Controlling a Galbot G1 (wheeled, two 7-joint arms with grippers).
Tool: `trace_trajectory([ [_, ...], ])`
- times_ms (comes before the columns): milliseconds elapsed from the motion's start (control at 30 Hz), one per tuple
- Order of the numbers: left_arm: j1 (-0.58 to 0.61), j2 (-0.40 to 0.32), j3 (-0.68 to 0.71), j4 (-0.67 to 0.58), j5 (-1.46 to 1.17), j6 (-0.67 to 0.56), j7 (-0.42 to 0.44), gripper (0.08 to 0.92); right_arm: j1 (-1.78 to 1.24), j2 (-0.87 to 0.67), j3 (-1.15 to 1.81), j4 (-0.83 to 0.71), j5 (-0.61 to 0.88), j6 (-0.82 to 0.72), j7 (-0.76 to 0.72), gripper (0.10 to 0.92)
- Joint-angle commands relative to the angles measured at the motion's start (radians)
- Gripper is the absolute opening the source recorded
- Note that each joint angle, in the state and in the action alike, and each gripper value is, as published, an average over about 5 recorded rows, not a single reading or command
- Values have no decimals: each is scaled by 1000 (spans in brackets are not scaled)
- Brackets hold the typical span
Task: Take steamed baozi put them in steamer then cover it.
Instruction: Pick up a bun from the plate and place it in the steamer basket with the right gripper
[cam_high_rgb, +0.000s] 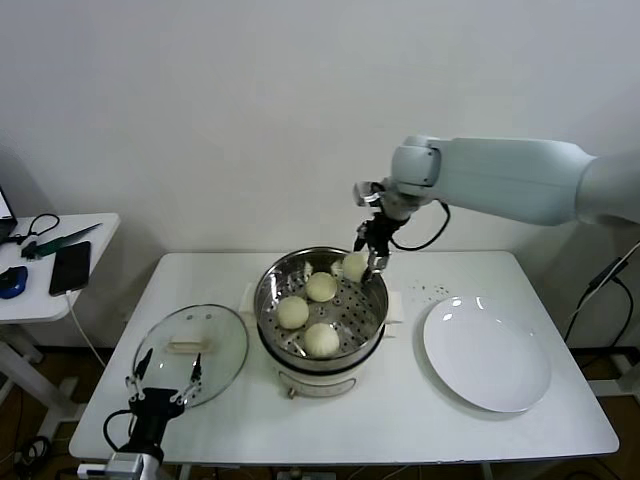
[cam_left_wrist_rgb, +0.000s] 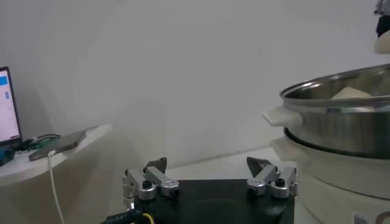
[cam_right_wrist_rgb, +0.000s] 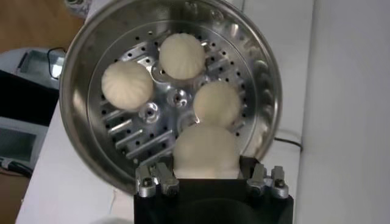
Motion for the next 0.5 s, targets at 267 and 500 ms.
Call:
trace_trajectory([
  [267, -3, 14, -7, 11, -14, -3, -1, 823, -83, 129, -74, 12, -7, -24, 49, 700],
  [500, -11, 16, -6, 15, -16, 0, -1, 823, -83, 98, -85, 34, -34, -25, 51, 704],
])
